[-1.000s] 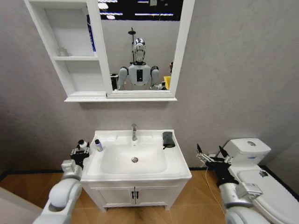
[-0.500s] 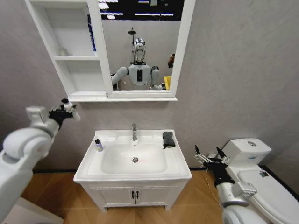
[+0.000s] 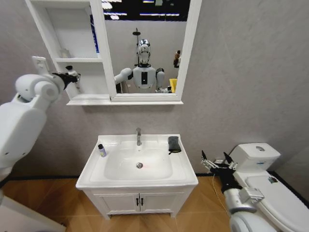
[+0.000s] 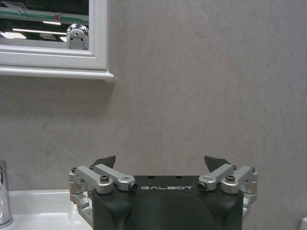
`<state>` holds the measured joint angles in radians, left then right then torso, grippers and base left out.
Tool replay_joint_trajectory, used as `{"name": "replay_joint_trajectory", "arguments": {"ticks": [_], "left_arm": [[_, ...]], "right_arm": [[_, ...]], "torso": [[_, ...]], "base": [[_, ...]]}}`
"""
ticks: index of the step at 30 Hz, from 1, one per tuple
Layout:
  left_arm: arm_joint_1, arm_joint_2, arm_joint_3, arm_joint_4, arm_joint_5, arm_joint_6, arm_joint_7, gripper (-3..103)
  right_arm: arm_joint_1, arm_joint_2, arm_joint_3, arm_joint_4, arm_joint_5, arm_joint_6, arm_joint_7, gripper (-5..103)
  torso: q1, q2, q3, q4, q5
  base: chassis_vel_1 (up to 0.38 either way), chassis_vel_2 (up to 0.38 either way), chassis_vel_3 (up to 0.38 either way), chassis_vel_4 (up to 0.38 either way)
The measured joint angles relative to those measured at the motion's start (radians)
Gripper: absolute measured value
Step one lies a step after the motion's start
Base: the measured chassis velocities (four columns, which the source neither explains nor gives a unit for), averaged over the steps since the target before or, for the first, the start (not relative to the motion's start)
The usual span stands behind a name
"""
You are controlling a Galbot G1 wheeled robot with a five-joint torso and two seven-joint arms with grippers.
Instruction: Move facial cleanser and shampoo from washbasin to cabinet, then wipe washbasin with towel.
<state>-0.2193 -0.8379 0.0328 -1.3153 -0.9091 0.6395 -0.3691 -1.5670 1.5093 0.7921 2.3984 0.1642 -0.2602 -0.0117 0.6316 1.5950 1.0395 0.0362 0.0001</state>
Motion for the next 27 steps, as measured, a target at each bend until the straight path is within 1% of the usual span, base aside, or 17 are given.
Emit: {"name": "replay_joint_trajectory", "arguments": {"ticks": [1, 2, 5, 8, 13, 14, 15, 16, 18, 19, 21, 22, 24, 25, 27], "left_arm": [[-0.004, -0.022, 0.001, 0.031, 0.015, -0.002, 0.006, 41], [-0.004, -0.022, 0.001, 0.031, 0.015, -0.002, 0.006, 41], [0.0, -0.059, -0.002, 0.084, 0.048, -0.004, 0.016, 41], [0.01, -0.065, -0.011, 0.097, 0.065, -0.005, 0.025, 41], [0.009, -0.073, -0.016, 0.12, 0.087, -0.009, 0.03, 41], [0.005, -0.078, -0.017, 0.131, 0.1, -0.011, 0.03, 38], [0.004, -0.079, -0.017, 0.133, 0.103, -0.011, 0.03, 43], [0.004, -0.079, -0.017, 0.133, 0.103, -0.011, 0.03, 43], [0.001, -0.083, -0.019, 0.133, 0.106, -0.01, 0.031, 54], [0.001, -0.083, -0.019, 0.133, 0.106, -0.01, 0.031, 54], [-0.001, -0.083, -0.023, 0.128, 0.106, -0.01, 0.031, 64], [-0.001, -0.083, -0.023, 0.128, 0.106, -0.01, 0.031, 64], [-0.002, -0.08, -0.028, 0.116, 0.103, -0.009, 0.031, 76], [-0.002, -0.08, -0.028, 0.116, 0.103, -0.009, 0.031, 76], [0.009, -0.062, -0.046, 0.071, 0.095, -0.007, 0.018, 86]], "right_arm": [[-0.001, 0.0, 0.0, -0.002, -0.002, 0.002, 0.0, 100], [-0.001, 0.0, 0.0, -0.002, -0.002, 0.002, 0.0, 100], [-0.007, -0.001, 0.008, -0.005, -0.003, 0.007, 0.0, 100], [-0.012, -0.001, 0.013, -0.009, -0.004, 0.013, 0.0, 100], [-0.015, -0.001, 0.01, -0.016, -0.013, 0.019, 0.0, 100], [-0.015, 0.0, 0.005, -0.02, -0.02, 0.021, 0.0, 100], [-0.014, 0.0, 0.004, -0.021, -0.023, 0.021, 0.0, 100], [-0.014, 0.0, 0.004, -0.021, -0.023, 0.021, 0.0, 100], [-0.013, 0.001, 0.001, -0.023, -0.029, 0.023, 0.0, 100], [-0.013, 0.001, 0.001, -0.023, -0.029, 0.023, 0.0, 100], [-0.013, 0.001, 0.0, -0.025, -0.033, 0.024, -0.001, 100], [-0.013, 0.001, 0.0, -0.025, -0.033, 0.024, -0.001, 100], [-0.014, 0.0, 0.0, -0.028, -0.035, 0.028, -0.001, 100], [-0.014, 0.0, 0.0, -0.028, -0.035, 0.028, -0.001, 100], [-0.014, 0.001, 0.0, -0.03, -0.036, 0.032, -0.001, 100]], "torso": [[0.0, 0.0, 0.0, 0.0, -0.0001], [0.0, 0.0, 0.0, 0.0, -0.0001], [0.0, 0.0, 0.0, 0.0001, 0.0], [0.0, 0.0, 0.0, 0.0007, -0.0002], [-0.001, 0.0, 0.0, 0.0006, 0.0], [-0.001, 0.0, 0.0, 0.0005, 0.0], [0.0, 0.0, 0.0, 0.0005, 0.0], [0.0, 0.0, 0.0, 0.0005, 0.0], [0.0, 0.0, 0.0, 0.0004, -0.0003], [0.0, 0.0, 0.0, 0.0004, -0.0003], [0.0, 0.0, 0.0, 0.0004, -0.0001], [0.0, 0.0, 0.0, 0.0004, -0.0001], [0.0, 0.0, 0.0, 0.0003, -0.0002], [0.0, 0.0, 0.0, 0.0003, -0.0002], [0.0, 0.0, 0.0, 0.0001, -0.0001]], "base": [[0.0, 0.0, 0.0, 0.0], [0.0, 0.0, 0.0, 0.0], [0.0, 0.0, 0.0, 0.0], [0.0, 0.0, 0.0, 0.0], [0.0, 0.0, 0.0, 0.0], [0.0, 0.0, 0.0, 0.0], [0.0, 0.0, 0.0, 0.0], [0.0, 0.0, 0.0, 0.0], [0.0, 0.0, 0.0, 0.0], [0.0, 0.0, 0.0, 0.0], [0.0, 0.0, 0.0, 0.0], [0.0, 0.0, 0.0, 0.0], [0.0, 0.0, 0.0, 0.0], [0.0, 0.0, 0.0, 0.0], [0.0, 0.0, 0.0, 0.0]]}}
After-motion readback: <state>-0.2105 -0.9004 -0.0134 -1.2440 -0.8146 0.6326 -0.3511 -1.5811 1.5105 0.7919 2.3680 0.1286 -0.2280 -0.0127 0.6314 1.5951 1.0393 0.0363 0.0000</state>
